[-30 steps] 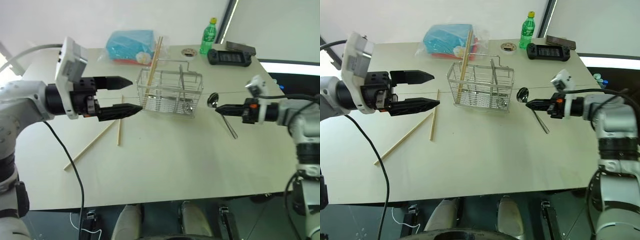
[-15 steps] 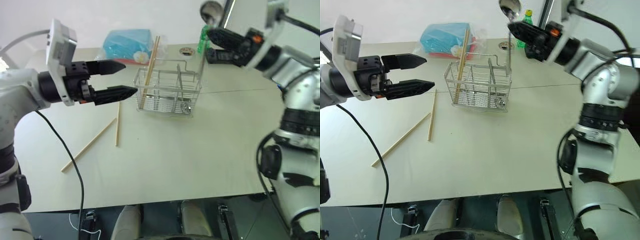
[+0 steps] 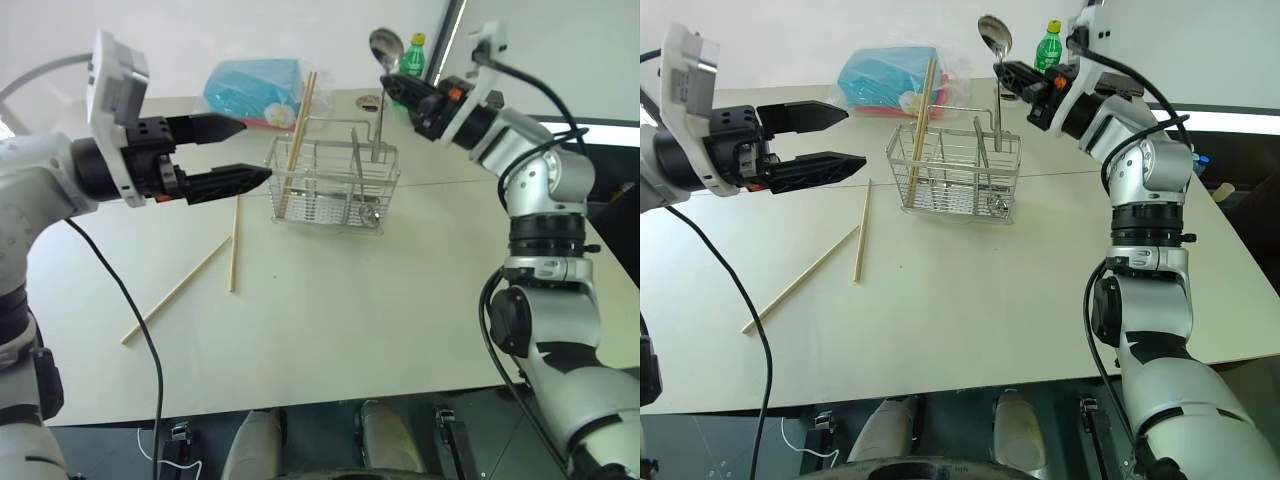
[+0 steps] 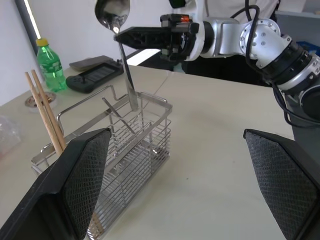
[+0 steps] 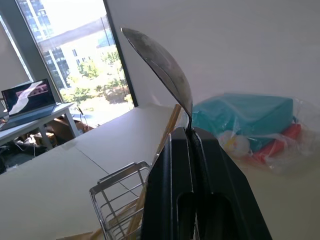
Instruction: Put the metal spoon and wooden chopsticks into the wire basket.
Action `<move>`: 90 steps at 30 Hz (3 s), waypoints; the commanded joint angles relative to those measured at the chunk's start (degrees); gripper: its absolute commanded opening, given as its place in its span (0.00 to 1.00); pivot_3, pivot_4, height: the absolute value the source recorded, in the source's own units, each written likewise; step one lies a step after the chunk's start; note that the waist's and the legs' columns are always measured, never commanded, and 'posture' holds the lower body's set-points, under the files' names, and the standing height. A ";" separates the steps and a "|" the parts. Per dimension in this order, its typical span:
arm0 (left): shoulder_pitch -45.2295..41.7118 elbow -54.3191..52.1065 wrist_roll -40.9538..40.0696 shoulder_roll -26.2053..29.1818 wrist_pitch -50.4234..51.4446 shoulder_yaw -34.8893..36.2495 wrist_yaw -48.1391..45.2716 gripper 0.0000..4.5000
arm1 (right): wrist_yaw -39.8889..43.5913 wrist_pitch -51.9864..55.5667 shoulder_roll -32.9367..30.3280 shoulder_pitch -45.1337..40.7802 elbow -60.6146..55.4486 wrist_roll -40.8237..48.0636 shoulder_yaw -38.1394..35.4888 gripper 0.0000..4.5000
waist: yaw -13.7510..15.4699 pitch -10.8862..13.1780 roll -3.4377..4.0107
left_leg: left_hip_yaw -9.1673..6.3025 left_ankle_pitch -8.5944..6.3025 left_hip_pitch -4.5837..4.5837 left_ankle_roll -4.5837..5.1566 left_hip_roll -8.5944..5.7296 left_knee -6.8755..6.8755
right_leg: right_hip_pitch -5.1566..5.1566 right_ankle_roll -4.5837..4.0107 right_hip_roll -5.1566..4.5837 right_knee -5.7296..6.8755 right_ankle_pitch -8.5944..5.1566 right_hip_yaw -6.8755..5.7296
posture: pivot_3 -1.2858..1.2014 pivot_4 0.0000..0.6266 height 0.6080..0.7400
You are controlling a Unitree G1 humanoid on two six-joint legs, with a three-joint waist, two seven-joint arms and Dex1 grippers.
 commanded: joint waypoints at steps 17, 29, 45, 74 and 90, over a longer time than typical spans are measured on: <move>-0.49 1.67 2.78 2.15 -1.71 1.92 -1.04 1.00 | -1.45 3.67 -5.82 3.60 -10.86 1.94 -0.39 0.99 | 0.10 0.01 0.01 | 0.00 0.00 -0.01 0.00 0.00 0.02 | 0.01 0.00 0.00 0.01 0.00 0.01 | 0.52 0.24 0.94; 15.94 18.11 24.61 13.46 -19.12 -2.43 -12.44 1.00 | 17.87 16.57 -26.64 26.74 -42.20 14.55 1.21 0.99 | 0.16 -0.01 -0.01 | 0.10 -0.09 -0.01 0.13 0.03 -0.09 | 0.00 -0.01 -0.01 -0.22 -0.05 0.04 | 0.52 0.24 0.94; -4.73 51.57 48.89 -5.06 -31.45 -23.62 -12.67 1.00 | 4.40 21.08 -23.07 41.49 -56.49 21.53 -2.67 0.99 | 1.90 -0.07 -0.23 | 0.09 -0.06 -0.13 0.11 0.03 0.08 | -0.02 -0.02 0.00 -0.19 0.02 0.01 | 0.52 0.24 0.94; -9.04 64.02 60.59 -18.14 -34.40 -27.55 -14.87 0.60 | -0.92 19.68 -25.48 50.80 -61.83 27.94 -4.26 1.00 | 3.46 -0.26 -0.16 | 0.05 -0.06 0.04 0.11 0.02 0.40 | 0.37 -0.02 -0.02 -0.19 0.01 -0.02 | 0.52 0.24 0.94; -11.60 66.25 56.99 -17.15 -27.39 -18.37 -7.89 0.03 | -0.41 19.22 -26.54 50.70 -60.96 28.06 -3.70 1.00 | 2.95 -0.25 -0.17 | 0.02 -0.08 0.02 0.13 0.03 0.55 | 0.40 -0.04 -0.01 -0.19 -0.01 -0.05 | 0.52 0.24 0.94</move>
